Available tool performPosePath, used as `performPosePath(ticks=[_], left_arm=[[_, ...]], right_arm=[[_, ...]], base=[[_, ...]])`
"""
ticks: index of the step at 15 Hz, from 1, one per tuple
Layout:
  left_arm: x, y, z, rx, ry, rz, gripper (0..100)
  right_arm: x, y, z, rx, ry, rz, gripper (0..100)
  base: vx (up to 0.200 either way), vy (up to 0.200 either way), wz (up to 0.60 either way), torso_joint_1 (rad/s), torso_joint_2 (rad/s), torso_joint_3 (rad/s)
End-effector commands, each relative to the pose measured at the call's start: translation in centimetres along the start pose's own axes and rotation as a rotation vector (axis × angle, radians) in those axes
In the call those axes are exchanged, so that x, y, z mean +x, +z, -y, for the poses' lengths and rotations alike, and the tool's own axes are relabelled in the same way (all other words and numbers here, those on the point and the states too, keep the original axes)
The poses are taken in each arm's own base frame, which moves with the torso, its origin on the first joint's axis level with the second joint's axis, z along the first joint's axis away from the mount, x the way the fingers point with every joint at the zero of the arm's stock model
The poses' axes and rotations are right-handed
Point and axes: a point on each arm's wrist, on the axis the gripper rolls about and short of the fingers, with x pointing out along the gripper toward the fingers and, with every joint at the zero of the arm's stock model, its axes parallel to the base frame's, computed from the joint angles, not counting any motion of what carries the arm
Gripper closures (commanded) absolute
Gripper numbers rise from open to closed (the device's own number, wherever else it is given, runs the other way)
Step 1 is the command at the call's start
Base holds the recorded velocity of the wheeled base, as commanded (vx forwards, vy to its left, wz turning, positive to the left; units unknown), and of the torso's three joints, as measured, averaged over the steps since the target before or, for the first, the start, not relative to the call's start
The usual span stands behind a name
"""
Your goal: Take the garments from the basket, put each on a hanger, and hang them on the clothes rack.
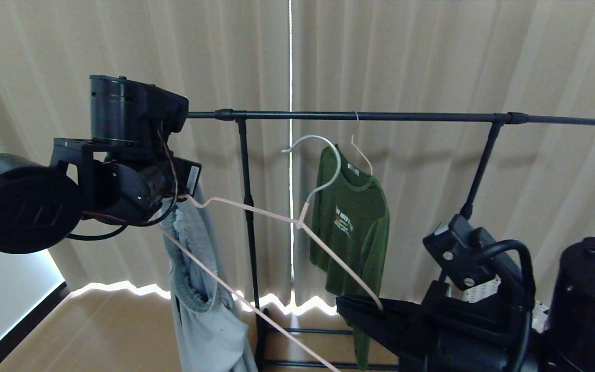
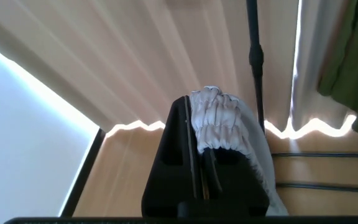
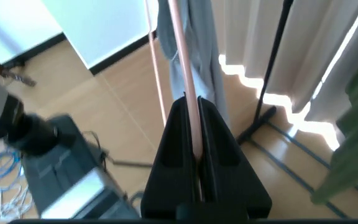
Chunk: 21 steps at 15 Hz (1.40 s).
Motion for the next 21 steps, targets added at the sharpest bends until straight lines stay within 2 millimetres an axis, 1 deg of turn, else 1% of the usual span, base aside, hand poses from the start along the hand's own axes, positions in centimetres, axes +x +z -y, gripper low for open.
performPosePath(ticks=[1, 3, 4, 5, 7, 9, 12, 13, 15, 16, 18, 21], left_arm=[[-0.1, 0.4, -0.3, -0.008, 0.016, 0.005, 100], [-0.1, 0.4, -0.5, -0.013, 0.031, 0.004, 100], [0.0, 0.7, -0.7, -0.033, 0.037, 0.010, 100], [0.4, 0.6, -1.2, -0.046, 0.057, 0.005, 100], [1.1, 0.3, -2.3, -0.056, 0.093, -0.014, 100], [1.3, 0.1, -2.6, -0.086, 0.106, -0.019, 100], [0.8, -0.2, -2.7, -0.100, 0.101, -0.024, 100], [0.6, -0.2, -2.7, -0.102, 0.099, -0.021, 100], [0.4, -0.1, -2.9, -0.106, 0.098, -0.017, 100], [0.3, -0.1, -2.8, -0.113, 0.095, -0.015, 100], [-0.1, 0.0, -2.0, -0.138, 0.069, -0.007, 100], [-0.2, 0.1, -1.8, -0.148, 0.071, -0.005, 100]], right_arm=[[2.7, -0.6, -0.1, 0.017, -0.028, -0.041, 100], [3.3, -0.6, -0.2, 0.039, -0.037, -0.049, 100], [3.8, -1.0, -0.1, 0.039, -0.049, -0.064, 100], [3.9, -1.1, 0.0, 0.039, -0.068, -0.062, 100], [3.7, -0.9, 0.1, 0.043, -0.088, -0.046, 100], [3.6, -0.8, 0.0, 0.069, -0.091, -0.034, 100], [4.3, 0.0, -0.1, 0.086, -0.094, -0.005, 100], [5.1, 0.3, -0.1, 0.092, -0.108, 0.004, 100], [6.0, 0.8, -0.3, 0.112, -0.118, 0.022, 100], [6.2, 0.9, -0.3, 0.119, -0.123, 0.027, 100], [7.7, 0.9, -0.4, 0.120, -0.152, 0.033, 100], [8.3, 0.8, -0.5, 0.132, -0.177, 0.040, 100]], base=[[0.000, 0.000, 0.00, 0.000, 0.00, 0.000], [0.000, 0.000, 0.00, 0.000, 0.00, 0.000], [0.000, 0.000, 0.00, 0.000, 0.00, 0.000], [0.000, 0.000, 0.00, 0.000, 0.00, 0.000], [0.000, 0.000, 0.00, 0.000, 0.00, 0.000], [0.000, 0.000, 0.00, 0.000, 0.00, 0.000], [0.000, 0.000, 0.00, 0.000, 0.00, 0.000], [0.000, 0.000, 0.00, 0.000, 0.00, 0.000], [0.000, 0.000, 0.00, 0.000, 0.00, 0.000], [0.000, 0.000, 0.00, 0.000, 0.00, 0.000], [0.000, 0.000, 0.00, 0.000, 0.00, 0.000], [0.000, 0.000, 0.00, 0.000, 0.00, 0.000]])
